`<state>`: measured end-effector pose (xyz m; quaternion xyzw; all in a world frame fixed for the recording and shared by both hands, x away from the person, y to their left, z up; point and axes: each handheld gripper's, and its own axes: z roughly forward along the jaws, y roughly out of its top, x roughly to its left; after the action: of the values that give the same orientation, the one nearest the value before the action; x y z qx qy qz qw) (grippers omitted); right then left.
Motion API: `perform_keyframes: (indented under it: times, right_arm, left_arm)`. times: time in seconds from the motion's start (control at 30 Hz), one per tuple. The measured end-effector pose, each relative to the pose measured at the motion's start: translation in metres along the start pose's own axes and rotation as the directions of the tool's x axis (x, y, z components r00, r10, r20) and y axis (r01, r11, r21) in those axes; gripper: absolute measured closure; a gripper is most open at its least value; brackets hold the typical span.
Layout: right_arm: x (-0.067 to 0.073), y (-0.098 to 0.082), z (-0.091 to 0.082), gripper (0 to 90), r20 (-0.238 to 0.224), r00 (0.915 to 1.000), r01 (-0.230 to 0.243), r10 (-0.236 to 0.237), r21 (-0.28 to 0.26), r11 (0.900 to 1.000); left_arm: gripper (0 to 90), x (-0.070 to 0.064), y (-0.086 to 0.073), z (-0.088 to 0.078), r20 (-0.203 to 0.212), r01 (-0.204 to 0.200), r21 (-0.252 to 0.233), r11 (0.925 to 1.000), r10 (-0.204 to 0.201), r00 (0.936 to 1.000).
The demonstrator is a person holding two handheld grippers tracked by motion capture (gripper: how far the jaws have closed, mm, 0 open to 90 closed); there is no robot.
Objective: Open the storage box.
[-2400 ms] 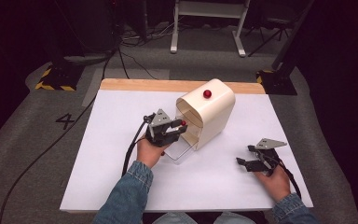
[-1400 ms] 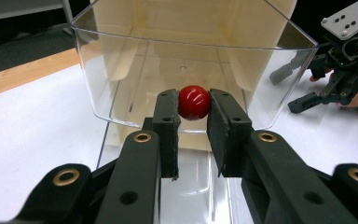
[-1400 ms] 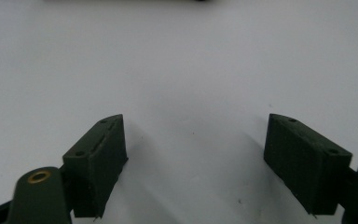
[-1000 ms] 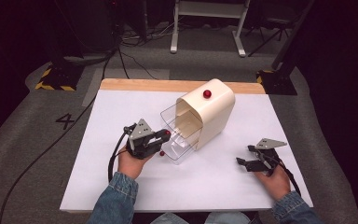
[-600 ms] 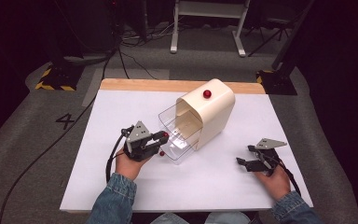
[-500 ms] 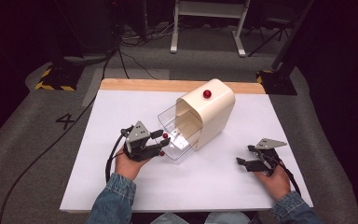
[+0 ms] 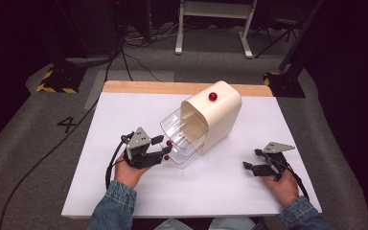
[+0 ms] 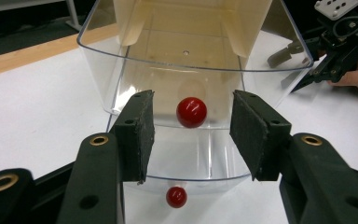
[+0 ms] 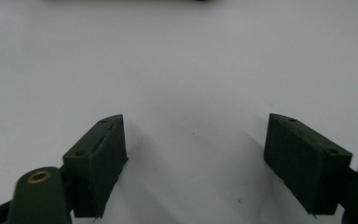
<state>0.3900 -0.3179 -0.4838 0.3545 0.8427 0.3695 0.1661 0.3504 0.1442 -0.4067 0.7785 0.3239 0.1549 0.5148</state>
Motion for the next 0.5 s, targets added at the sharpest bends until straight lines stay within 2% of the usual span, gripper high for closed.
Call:
perform_keyframes:
  times: [0.1,0.33,0.5]
  right_arm:
    - [0.0,0.0,0.0,21.2,0.0,1.0,0.0,0.0,0.0,1.0]
    - [0.0,0.0,0.0,21.2,0.0,1.0,0.0,0.0,0.0,1.0]
    - [0.0,0.0,0.0,21.2,0.0,1.0,0.0,0.0,0.0,1.0]
  left_arm:
    - [48.7,-0.001,-0.001,-0.005,0.0,0.003,0.001,1.0,-0.003,1.0]
    - [45.2,-0.011,-0.004,-0.03,-0.018,-0.069,0.021,0.9974,0.069,0.9974]
    - [41.0,-0.015,-0.011,-0.05,-0.012,-0.093,0.05,0.9944,0.094,0.9955]
